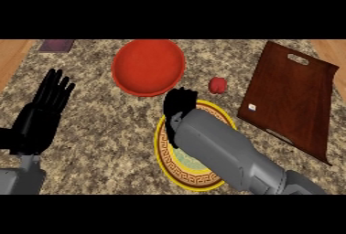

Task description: Pick the squash from the plate and place it in the bowl

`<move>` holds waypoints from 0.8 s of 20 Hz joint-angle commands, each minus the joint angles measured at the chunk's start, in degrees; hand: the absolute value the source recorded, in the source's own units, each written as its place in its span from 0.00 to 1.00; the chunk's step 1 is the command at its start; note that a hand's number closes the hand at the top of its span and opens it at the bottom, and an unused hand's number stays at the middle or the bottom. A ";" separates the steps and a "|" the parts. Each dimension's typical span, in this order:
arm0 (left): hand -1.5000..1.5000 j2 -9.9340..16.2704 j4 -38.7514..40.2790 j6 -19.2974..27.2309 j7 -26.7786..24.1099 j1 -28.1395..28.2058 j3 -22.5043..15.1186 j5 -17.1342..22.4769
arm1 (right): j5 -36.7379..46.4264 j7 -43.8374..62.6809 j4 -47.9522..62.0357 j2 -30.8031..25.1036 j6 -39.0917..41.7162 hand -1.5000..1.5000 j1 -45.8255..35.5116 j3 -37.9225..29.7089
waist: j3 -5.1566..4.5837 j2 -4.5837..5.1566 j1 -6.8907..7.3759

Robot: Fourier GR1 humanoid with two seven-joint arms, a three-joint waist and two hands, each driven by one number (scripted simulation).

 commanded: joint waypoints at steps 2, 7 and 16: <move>0.50 -1.61 0.58 0.09 -0.59 0.29 -0.62 -2.11 | -0.88 7.33 0.95 0.74 0.38 0.00 -0.53 0.23 | -0.01 0.07 0.14; 0.50 -1.94 0.25 -0.11 1.35 -1.98 0.13 -1.63 | -2.25 6.05 4.77 0.74 -1.26 0.00 0.38 2.48 | -0.01 0.26 0.66; 0.50 -2.64 1.65 -1.73 0.24 -1.52 1.27 -2.83 | -2.29 0.45 9.63 0.74 2.64 1.00 -1.70 5.85 | -0.02 0.34 0.68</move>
